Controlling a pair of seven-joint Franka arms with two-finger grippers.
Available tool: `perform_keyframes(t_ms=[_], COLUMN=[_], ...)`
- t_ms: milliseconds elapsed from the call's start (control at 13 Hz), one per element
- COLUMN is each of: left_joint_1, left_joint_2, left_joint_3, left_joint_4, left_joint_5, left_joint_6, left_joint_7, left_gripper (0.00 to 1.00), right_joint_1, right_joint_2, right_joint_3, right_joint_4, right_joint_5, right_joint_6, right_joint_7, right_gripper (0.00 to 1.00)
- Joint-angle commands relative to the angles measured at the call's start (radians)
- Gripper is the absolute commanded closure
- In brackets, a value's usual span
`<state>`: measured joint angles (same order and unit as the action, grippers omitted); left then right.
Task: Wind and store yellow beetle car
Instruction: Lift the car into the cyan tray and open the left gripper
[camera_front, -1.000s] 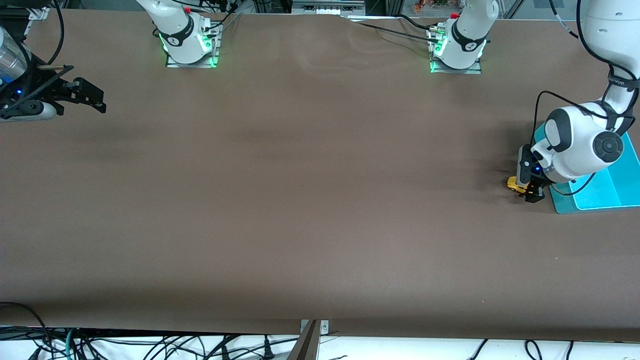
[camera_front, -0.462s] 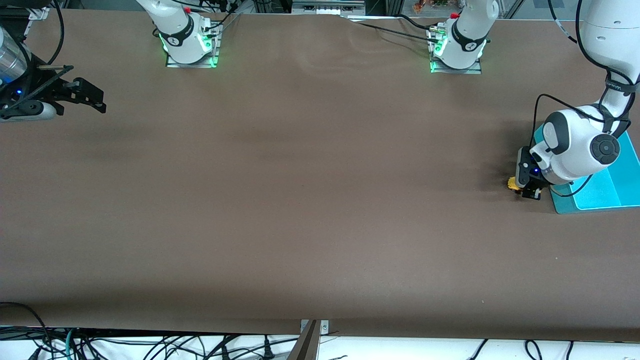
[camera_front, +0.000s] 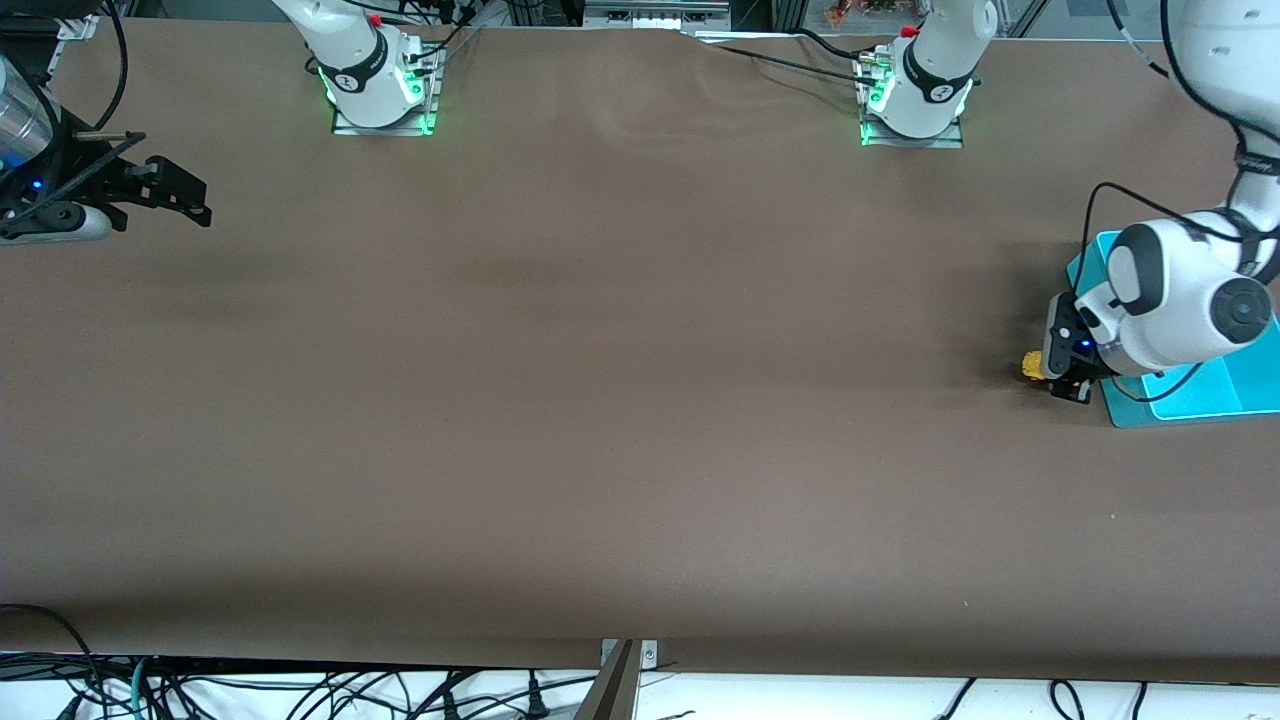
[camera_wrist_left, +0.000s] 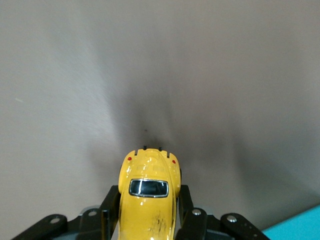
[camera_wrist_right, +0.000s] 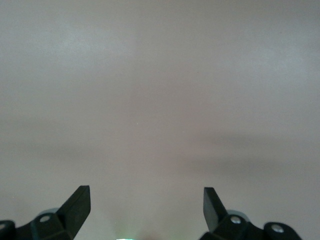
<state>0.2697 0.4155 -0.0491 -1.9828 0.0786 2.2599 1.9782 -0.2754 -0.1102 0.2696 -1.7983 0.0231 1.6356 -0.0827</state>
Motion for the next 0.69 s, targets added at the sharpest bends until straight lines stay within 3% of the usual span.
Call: perform_keyframes(t_ms=[0, 154, 615], left_joint_1=[0.008, 0.009, 0.23], left_joint_2=[-0.035, -0.034, -0.009], left_joint_3=[-0.047, -0.058, -0.028], left_joint_4=[0.134, 0.244, 0.245], left_joint_5=[-0.008, 0.012, 0.167], left_joint_6=[-0.275, -0.483, -0.479], left_joint_7=[-0.063, -0.098, -0.032], left_gripper=[0.84, 0.84, 0.84], right_joint_1=[0.001, -0.001, -0.001], right_joint_2=[0.012, 0.014, 0.014], right_joint_3=[-0.001, -0.001, -0.001], right_joint_4=[0.031, 0.031, 0.03], right_joint_5=[-0.003, -0.003, -0.003], right_joint_6=[-0.026, -0.026, -0.026], right_joint_7=[0.012, 0.011, 0.009], right_gripper=[0.0, 0.0, 0.0])
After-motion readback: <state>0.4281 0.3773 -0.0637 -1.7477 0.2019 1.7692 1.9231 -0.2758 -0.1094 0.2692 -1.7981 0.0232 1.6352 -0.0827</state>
